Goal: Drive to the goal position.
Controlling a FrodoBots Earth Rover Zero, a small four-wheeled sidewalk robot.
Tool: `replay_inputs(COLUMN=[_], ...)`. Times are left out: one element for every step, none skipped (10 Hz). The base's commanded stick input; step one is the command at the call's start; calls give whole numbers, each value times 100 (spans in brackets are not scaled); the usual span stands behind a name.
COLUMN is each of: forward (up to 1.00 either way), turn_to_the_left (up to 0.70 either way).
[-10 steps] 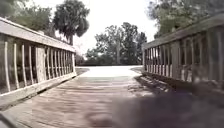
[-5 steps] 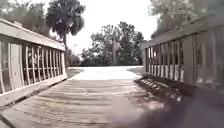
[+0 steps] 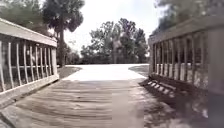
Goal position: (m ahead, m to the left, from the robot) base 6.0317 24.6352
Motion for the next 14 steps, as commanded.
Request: replay_inputs(forward=[85,85,85,85,85,85,85,85,85,85,85,85,85,85], turn_to_the_left=[0,0,0,0,0,0,0,0,0,0,0,0,0,0])
